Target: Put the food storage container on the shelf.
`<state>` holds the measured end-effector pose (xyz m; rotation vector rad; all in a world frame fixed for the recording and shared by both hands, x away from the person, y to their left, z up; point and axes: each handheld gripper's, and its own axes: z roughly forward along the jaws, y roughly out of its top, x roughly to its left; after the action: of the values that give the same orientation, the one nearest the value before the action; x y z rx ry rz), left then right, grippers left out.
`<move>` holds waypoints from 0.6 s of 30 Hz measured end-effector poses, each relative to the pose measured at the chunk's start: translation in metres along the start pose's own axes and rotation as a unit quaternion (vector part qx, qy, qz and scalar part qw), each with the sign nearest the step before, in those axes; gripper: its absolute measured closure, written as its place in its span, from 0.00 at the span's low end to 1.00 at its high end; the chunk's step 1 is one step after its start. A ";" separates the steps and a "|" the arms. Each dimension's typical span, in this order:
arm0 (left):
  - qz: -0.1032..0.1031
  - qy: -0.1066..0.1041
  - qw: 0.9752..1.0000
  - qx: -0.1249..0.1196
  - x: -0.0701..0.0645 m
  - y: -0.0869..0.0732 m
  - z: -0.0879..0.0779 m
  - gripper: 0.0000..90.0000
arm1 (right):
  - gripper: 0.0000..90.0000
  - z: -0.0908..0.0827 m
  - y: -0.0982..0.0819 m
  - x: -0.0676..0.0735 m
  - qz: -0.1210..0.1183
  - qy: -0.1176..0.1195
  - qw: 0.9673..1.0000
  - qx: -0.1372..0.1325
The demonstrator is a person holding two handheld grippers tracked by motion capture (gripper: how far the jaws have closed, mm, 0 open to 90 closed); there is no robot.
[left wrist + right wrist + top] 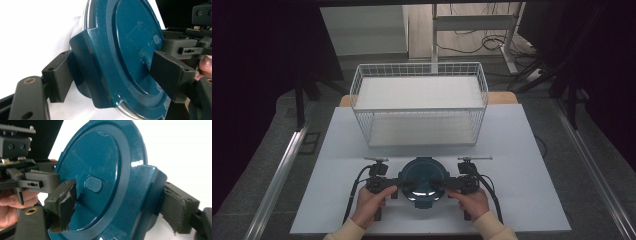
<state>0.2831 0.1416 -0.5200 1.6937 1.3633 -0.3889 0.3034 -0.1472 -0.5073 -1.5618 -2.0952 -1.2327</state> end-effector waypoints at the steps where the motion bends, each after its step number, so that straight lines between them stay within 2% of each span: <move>1: 0.001 0.002 1.000 0.000 -0.001 0.000 -0.001 0.24 | 0.26 -0.001 0.000 0.000 0.004 0.001 1.000 -0.002; 4: 0.003 0.007 1.000 -0.007 -0.005 -0.002 -0.003 0.27 | 0.29 -0.005 -0.002 0.000 0.005 0.005 1.000 -0.008; 5: 0.004 0.007 1.000 -0.009 -0.006 -0.003 -0.005 0.27 | 0.30 -0.006 -0.003 0.001 0.002 0.005 1.000 -0.011; 6: 0.006 0.008 1.000 -0.011 -0.007 -0.004 -0.006 0.29 | 0.31 -0.009 -0.005 0.002 -0.012 0.007 1.000 -0.016; 9: 0.008 0.007 1.000 -0.015 -0.008 -0.005 -0.008 0.31 | 0.33 -0.011 -0.008 0.002 -0.016 0.011 0.999 -0.025; 18: 0.011 0.011 1.000 -0.025 -0.013 -0.010 -0.012 0.34 | 0.35 -0.016 -0.011 0.006 -0.024 0.011 0.999 -0.031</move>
<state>0.2666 0.1435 -0.5083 1.6757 1.3574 -0.3230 0.2871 -0.1558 -0.4991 -1.5236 -2.1121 -1.3370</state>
